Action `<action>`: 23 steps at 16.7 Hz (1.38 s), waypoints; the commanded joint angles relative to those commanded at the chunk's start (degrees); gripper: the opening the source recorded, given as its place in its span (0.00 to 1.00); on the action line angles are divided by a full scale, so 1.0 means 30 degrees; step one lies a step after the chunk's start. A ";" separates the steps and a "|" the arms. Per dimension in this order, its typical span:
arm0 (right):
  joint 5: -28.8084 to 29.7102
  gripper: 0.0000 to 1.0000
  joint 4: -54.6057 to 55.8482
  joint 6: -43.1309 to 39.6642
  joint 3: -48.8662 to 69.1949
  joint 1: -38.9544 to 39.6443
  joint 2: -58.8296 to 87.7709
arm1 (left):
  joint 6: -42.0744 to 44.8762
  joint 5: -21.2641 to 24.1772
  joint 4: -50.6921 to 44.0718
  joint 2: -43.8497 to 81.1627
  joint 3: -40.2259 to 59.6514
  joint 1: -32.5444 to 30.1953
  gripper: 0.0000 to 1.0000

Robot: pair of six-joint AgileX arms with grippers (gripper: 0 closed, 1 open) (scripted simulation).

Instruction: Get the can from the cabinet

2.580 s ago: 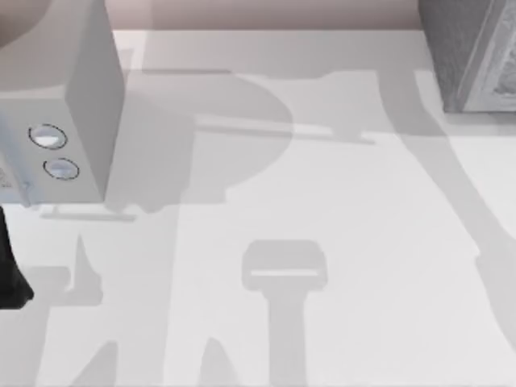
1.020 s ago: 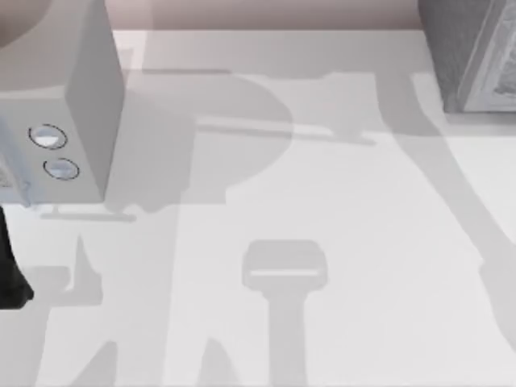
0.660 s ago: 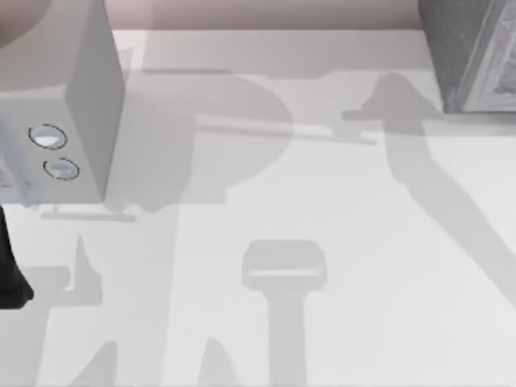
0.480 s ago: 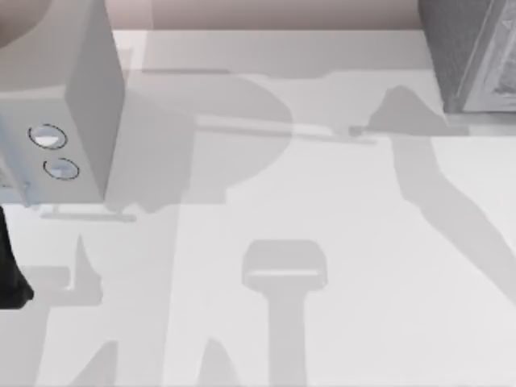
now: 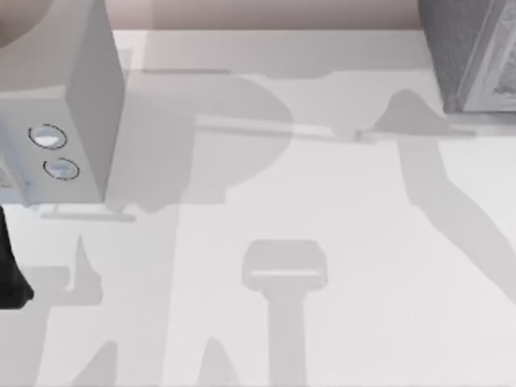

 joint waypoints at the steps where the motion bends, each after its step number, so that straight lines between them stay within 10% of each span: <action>1: -0.0308 0.00 0.0282 -0.0009 -0.0811 -0.0296 -0.0580 | 0.0000 0.0000 0.0000 0.0000 0.0000 0.0000 1.00; 17: -1.0043 0.00 0.8897 -0.0244 -2.9866 -0.9734 -1.9240 | 0.0000 0.0000 0.0000 0.0000 0.0000 0.0000 1.00; 23: -1.2399 0.00 1.0970 -0.0276 -3.4946 -1.1983 -2.3681 | 0.0000 0.0000 0.0000 0.0000 0.0000 0.0000 1.00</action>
